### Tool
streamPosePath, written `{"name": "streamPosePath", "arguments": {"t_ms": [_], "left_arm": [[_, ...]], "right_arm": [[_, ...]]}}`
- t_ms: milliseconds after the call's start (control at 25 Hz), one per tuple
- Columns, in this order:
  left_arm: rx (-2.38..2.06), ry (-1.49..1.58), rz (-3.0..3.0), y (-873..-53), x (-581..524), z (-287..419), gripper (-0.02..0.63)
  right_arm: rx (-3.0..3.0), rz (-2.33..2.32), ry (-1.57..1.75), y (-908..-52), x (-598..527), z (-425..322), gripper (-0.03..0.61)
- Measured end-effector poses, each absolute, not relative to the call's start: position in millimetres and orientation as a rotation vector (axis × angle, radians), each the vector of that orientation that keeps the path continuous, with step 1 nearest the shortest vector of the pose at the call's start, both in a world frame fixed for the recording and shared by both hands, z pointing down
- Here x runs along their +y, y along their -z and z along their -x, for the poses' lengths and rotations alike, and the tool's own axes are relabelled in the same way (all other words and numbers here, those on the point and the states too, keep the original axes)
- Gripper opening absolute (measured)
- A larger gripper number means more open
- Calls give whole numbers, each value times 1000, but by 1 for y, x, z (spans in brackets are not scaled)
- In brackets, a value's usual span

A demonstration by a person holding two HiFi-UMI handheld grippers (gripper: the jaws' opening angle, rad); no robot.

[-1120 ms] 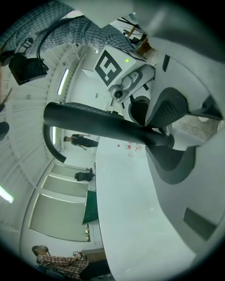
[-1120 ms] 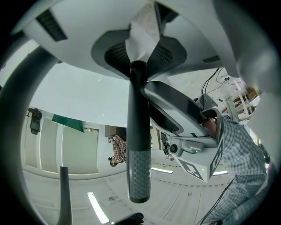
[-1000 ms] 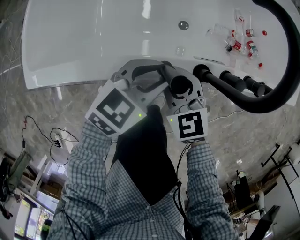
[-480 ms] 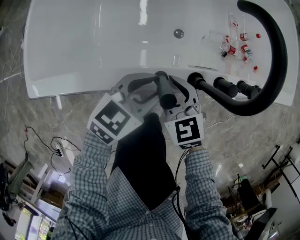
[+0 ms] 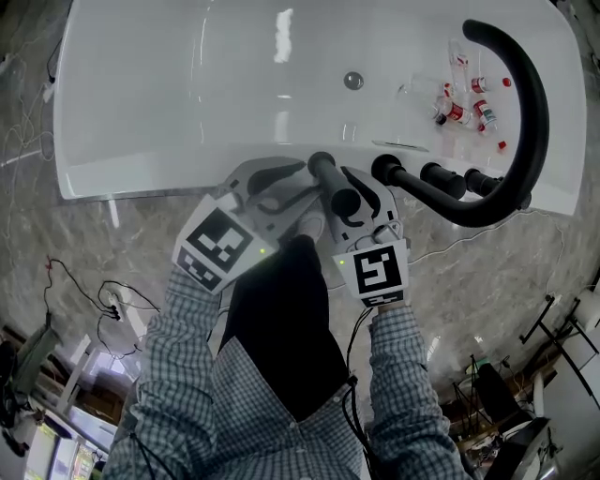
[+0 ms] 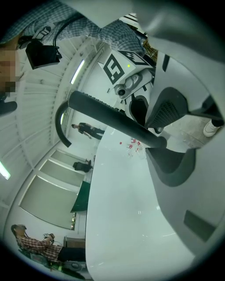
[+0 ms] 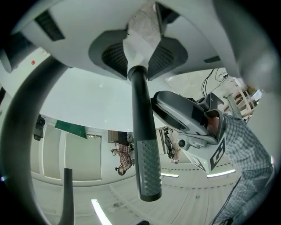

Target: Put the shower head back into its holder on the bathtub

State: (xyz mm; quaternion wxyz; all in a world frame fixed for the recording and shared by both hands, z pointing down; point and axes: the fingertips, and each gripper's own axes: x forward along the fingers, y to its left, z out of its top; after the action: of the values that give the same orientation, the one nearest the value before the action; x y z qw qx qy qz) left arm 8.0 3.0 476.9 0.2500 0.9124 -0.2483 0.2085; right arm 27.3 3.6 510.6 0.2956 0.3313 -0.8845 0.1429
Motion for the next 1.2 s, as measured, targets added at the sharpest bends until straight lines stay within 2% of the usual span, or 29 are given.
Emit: {"name": "streamPosePath", "arguments": {"t_ms": [160, 280, 360, 480, 880, 1200], "left_arm": [[-699, -543, -2470, -467, 8, 4, 124], [-713, -535, -2488, -457, 11, 10, 113], [-725, -528, -2497, -448, 11, 14, 74], [-740, -514, -2516, -428, 11, 19, 28], [-730, -452, -2518, -331, 8, 23, 11], [-738, -408, -2612, -214, 4, 17, 11]], "right_arm": [[-2372, -889, -410, -497, 7, -25, 133], [-2365, -895, -402, -488, 10, -27, 104], [-2356, -911, -394, -479, 11, -29, 59], [-2356, -912, -389, -460, 14, -30, 34], [-2413, -996, -412, -348, 11, -37, 25], [-2540, -1105, -307, -213, -15, -47, 25]]}}
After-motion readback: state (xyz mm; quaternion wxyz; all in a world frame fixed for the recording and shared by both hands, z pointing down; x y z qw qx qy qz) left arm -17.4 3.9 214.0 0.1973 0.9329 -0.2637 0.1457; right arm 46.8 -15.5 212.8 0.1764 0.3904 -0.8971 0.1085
